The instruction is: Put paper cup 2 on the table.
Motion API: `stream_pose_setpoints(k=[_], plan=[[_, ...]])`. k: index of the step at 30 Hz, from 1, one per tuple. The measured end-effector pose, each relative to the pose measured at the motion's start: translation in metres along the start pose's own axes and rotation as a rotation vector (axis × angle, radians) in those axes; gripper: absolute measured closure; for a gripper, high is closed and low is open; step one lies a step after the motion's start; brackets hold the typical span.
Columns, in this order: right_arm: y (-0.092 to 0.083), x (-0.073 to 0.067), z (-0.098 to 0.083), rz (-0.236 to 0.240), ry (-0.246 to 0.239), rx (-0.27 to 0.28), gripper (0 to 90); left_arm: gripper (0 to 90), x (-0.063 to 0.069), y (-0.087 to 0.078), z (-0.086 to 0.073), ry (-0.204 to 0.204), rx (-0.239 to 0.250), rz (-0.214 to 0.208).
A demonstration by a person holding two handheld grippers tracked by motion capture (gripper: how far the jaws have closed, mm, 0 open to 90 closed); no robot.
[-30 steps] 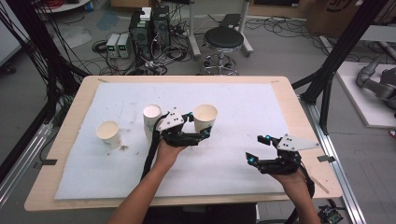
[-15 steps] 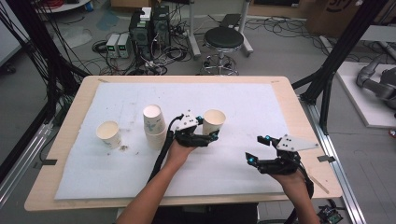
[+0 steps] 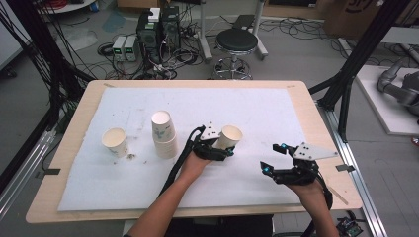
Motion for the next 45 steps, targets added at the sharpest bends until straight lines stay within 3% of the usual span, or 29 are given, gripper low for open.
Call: stream_pose_setpoints(k=[9,14,18,23,32,42,45], plan=[[0.000,-0.002,0.000,0.003,0.000,-0.004,21.4,31.3,0.006,-0.010,0.001,0.043,-0.083,0.022],[0.001,-0.002,0.000,0.002,-0.005,-0.005,21.4,31.3,0.006,-0.016,-0.010,-0.004,-0.068,0.028],[0.001,-0.002,0.001,0.003,-0.003,-0.004,21.4,30.0,0.007,-0.017,-0.010,0.007,-0.066,0.018],[0.001,-0.003,0.000,0.004,-0.006,-0.010,21.4,21.2,0.006,-0.023,-0.013,-0.039,-0.032,-0.002],[0.003,-0.005,0.000,0.008,-0.006,-0.014,21.4,19.3,0.008,-0.057,-0.019,-0.057,0.011,0.019],[0.005,-0.009,-0.003,0.000,-0.008,-0.014,21.4,19.3,0.023,-0.103,-0.022,-0.046,0.142,-0.081],[0.006,-0.010,-0.004,-0.007,-0.004,-0.013,21.4,19.5,0.025,-0.119,-0.024,-0.042,0.186,-0.092]])
Point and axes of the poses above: each handheld gripper's, and its own axes: y roughly forward along the jaws, z roughly out of its top, x roughly to its right, the point moved 1 cm from there along y, roughly forward along the jaws, and after that the axes turned 8 degrees about y, right-handed, at the moved point
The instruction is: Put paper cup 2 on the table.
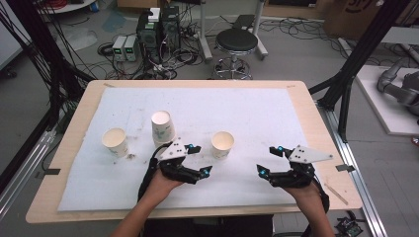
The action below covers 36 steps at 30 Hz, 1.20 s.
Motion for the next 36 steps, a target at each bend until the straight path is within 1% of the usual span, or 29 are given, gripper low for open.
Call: stream_pose_setpoints(k=[4,8,10,11,14,15,18,19,21,25,30,36], plan=[[0.000,-0.001,-0.001,-0.015,0.009,0.003,21.3,19.3,-0.001,-0.023,0.004,0.007,0.061,0.016],[-0.001,-0.002,-0.003,-0.022,0.009,0.008,21.3,19.2,-0.005,-0.047,0.003,0.010,0.102,0.048],[-0.001,-0.002,-0.003,-0.031,0.002,0.014,21.3,19.2,-0.007,-0.059,0.002,0.005,0.119,0.075],[-0.002,-0.002,-0.004,-0.032,0.010,0.014,21.4,19.2,-0.009,-0.066,0.000,0.009,0.127,0.089],[-0.004,0.000,-0.005,-0.045,0.004,0.025,21.3,19.2,-0.015,-0.084,-0.004,0.004,0.158,0.136],[-0.005,-0.001,-0.005,-0.049,0.012,0.026,21.3,19.2,-0.017,-0.090,-0.007,-0.004,0.164,0.151],[-0.007,0.000,-0.006,-0.066,0.011,0.038,21.3,16.9,-0.024,-0.104,-0.014,-0.030,0.181,0.197],[-0.007,0.000,-0.007,-0.069,0.011,0.037,21.3,16.7,-0.025,-0.107,-0.016,-0.039,0.187,0.208],[-0.008,0.001,-0.008,-0.077,0.008,0.038,21.3,16.7,-0.028,-0.115,-0.019,-0.038,0.188,0.232],[-0.007,0.002,-0.008,-0.082,0.007,0.037,21.3,16.7,-0.032,-0.125,-0.025,-0.046,0.190,0.267],[-0.007,0.002,-0.007,-0.082,0.004,0.037,21.3,16.6,-0.033,-0.135,-0.030,-0.049,0.192,0.298],[-0.007,0.000,-0.007,-0.091,-0.006,0.033,21.3,16.5,-0.033,-0.148,-0.032,-0.049,0.220,0.340]])
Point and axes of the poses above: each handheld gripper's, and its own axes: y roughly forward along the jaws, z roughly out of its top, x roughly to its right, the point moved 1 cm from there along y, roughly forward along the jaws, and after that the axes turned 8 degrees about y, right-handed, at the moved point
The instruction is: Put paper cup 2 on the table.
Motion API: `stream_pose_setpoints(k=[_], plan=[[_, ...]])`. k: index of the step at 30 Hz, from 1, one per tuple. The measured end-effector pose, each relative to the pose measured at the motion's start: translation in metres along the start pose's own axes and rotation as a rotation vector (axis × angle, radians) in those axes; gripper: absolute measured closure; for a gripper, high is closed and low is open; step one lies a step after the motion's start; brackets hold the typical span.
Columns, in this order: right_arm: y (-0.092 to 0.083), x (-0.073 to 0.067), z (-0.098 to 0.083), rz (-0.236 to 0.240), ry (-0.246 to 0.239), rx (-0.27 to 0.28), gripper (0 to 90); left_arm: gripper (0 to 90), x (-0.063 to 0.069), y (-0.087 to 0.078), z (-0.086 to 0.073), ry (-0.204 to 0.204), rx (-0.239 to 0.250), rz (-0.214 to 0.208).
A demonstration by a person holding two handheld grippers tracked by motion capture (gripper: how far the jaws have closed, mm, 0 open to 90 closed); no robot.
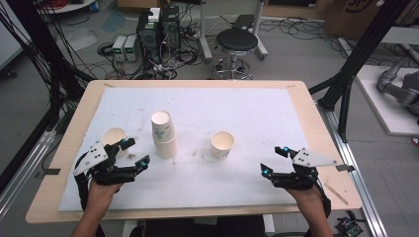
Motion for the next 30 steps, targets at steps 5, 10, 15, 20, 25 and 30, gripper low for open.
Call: stream_pose_setpoints(k=[5,10,15,20,25,30], plan=[[-0.0025,-0.0033,0.0018,-0.010,-0.010,0.005,21.3,16.5,-0.0011,-0.0049,0.0002,0.010,0.008,0.009],[-0.0049,-0.0058,0.0047,-0.015,-0.017,0.013,21.3,16.5,-0.0023,-0.0054,-0.0009,0.011,0.006,0.016],[-0.0061,-0.0069,0.0041,-0.015,-0.019,0.012,21.3,16.5,-0.0040,-0.0048,-0.0006,0.011,0.008,0.022],[-0.0069,-0.0056,0.0031,-0.013,-0.008,0.010,21.3,16.6,-0.0044,-0.0044,-0.0014,0.012,0.002,0.027],[-0.0059,-0.0050,0.0025,-0.012,-0.011,0.012,21.3,16.8,-0.0044,-0.0050,-0.0021,0.012,-0.002,0.030],[-0.0058,-0.0047,0.0024,-0.012,-0.013,0.012,21.3,16.8,-0.0058,-0.0050,-0.0012,0.013,-0.001,0.036]])
Point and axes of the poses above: each handheld gripper's, and its own axes: y roughly forward along the jaws, z roughly out of its top, x roughly to its right, the point moved 1 cm from there along y, roughly forward along the jaws, and after that the axes turned 8 degrees about y, right-handed, at the moved point
